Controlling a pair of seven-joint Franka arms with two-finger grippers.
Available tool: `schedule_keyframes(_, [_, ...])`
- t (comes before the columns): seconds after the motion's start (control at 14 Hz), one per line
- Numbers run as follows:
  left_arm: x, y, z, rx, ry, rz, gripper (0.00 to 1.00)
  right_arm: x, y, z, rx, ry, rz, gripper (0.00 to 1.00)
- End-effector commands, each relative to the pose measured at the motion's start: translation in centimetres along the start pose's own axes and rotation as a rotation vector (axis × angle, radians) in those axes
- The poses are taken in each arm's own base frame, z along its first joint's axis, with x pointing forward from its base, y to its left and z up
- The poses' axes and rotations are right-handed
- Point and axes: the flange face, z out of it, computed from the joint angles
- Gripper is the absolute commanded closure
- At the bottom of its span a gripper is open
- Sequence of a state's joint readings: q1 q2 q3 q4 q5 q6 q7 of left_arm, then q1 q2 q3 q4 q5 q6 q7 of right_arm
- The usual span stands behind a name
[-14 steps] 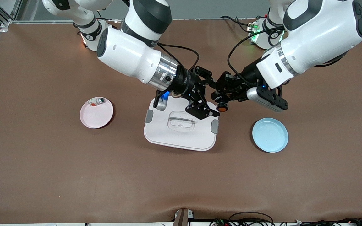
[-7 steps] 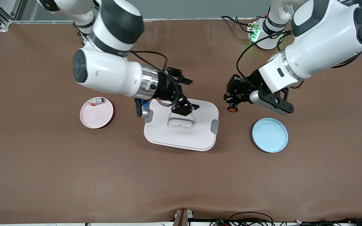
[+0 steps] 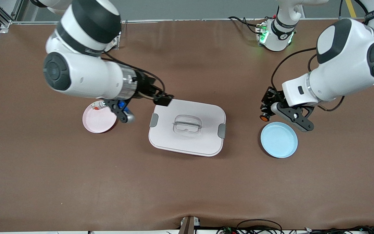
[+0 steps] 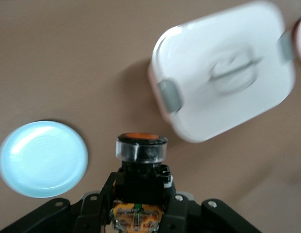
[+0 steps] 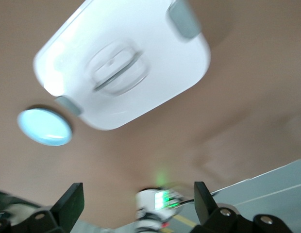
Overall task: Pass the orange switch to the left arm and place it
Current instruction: 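Carry the switch with the left gripper while the right gripper withdraws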
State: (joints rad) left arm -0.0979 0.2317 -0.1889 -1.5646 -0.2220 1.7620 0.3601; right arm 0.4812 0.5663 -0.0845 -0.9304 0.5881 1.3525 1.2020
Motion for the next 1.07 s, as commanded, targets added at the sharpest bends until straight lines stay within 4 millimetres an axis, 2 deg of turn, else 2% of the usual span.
schedule_keyframes(0.0, [-1.4,-2.2,1.5,0.066,-0.073,0.140,1.00,3.3,4.7,-4.4,-0.090,0.070,-0.176,0.00])
schedule_keyframes(0.14, [-2.0,-3.5,2.8,0.103,-0.113,0.210,1.00,8.0,8.7,-6.8,-0.170,0.073,-0.322,0.00])
schedule_keyframes(0.29, [-2.6,-4.6,4.9,0.132,-0.144,0.284,1.00,12.7,12.9,-9.6,-0.191,0.056,-0.456,0.00])
schedule_keyframes(0.57, [-4.7,-7.8,9.7,0.173,-0.125,0.439,1.00,20.3,21.1,-14.0,-0.280,0.072,-0.680,0.00])
schedule_keyframes(0.71, [-5.8,-9.9,10.8,0.180,-0.113,0.510,1.00,22.3,23.9,-15.4,-0.349,0.092,-0.699,0.00])
schedule_keyframes(0.86, [-6.5,-10.6,12.3,0.169,-0.128,0.607,1.00,22.8,24.9,-15.8,-0.411,0.106,-0.652,0.00])
schedule_keyframes(1.0, [-8.1,-13.0,13.9,0.187,-0.115,0.675,1.00,23.3,25.8,-15.9,-0.433,0.114,-0.516,0.00])
